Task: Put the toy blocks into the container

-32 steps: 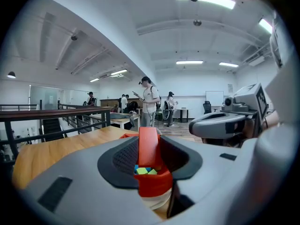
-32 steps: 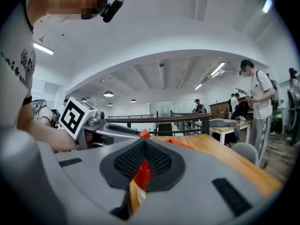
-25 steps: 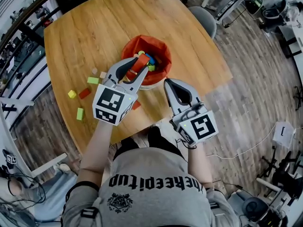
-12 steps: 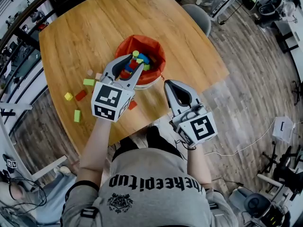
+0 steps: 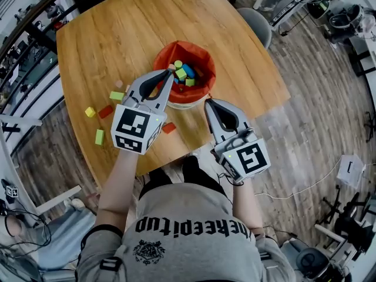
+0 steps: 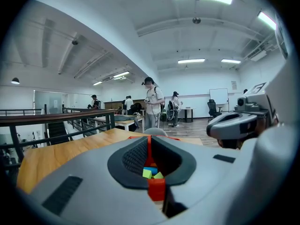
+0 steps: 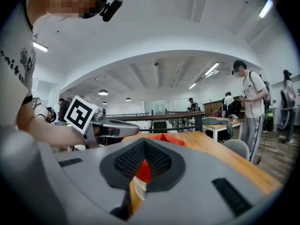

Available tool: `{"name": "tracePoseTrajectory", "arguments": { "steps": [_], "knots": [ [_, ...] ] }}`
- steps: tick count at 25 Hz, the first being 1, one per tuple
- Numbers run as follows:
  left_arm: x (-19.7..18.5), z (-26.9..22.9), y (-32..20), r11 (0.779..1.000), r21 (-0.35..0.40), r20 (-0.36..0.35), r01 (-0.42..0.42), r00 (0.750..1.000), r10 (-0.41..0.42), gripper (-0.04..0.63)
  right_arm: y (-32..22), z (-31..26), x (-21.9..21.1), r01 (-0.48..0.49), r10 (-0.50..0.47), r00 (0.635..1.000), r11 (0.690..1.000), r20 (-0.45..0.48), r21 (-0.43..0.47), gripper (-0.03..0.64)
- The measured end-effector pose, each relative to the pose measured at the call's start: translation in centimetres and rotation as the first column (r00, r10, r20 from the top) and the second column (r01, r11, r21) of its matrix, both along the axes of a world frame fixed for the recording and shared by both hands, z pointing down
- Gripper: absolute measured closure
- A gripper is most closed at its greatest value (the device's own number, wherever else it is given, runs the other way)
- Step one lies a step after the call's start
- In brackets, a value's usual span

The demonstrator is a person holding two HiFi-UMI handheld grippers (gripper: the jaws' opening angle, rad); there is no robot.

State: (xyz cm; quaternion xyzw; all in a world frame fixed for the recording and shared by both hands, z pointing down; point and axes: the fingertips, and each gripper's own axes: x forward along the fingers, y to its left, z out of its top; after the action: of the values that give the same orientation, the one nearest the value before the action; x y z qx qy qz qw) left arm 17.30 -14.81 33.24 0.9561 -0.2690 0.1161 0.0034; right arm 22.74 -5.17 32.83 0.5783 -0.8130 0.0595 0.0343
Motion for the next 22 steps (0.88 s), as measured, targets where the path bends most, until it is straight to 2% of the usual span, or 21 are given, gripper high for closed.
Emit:
{"name": "tracePoseTrajectory", "arguments": {
  "steps": [4, 11, 17, 22],
  "knots": [
    [-2.2, -0.3, -0.1, 0.999, -0.003, -0.016, 0.039, 0.999, -0.039, 0.580, -0.8, 0.1, -1.7, 0.045, -0.045, 0.999, 0.999, -0.006, -0.008, 0.607],
    [-8.3, 0.0, -0.1, 0.987, -0.006, -0.024, 0.164, 0.986, -0.164, 0.581, -2.5, 0.5, -6.7, 0.184, -0.184, 0.983, 0.983, -0.017, -0.018, 0.607],
    [-13.6, 0.4, 0.2, 0.962, -0.023, -0.029, 0.273, 0.962, -0.273, 0.581, -3.7, 0.5, -11.2, 0.295, -0.295, 0.955, 0.955, -0.020, -0.017, 0.607],
    [-17.8, 0.6, 0.8, 0.930, -0.031, -0.035, 0.366, 0.929, -0.367, 0.581, -4.3, 0.6, -14.9, 0.388, -0.389, 0.921, 0.921, -0.020, -0.022, 0.607]
  ]
}}
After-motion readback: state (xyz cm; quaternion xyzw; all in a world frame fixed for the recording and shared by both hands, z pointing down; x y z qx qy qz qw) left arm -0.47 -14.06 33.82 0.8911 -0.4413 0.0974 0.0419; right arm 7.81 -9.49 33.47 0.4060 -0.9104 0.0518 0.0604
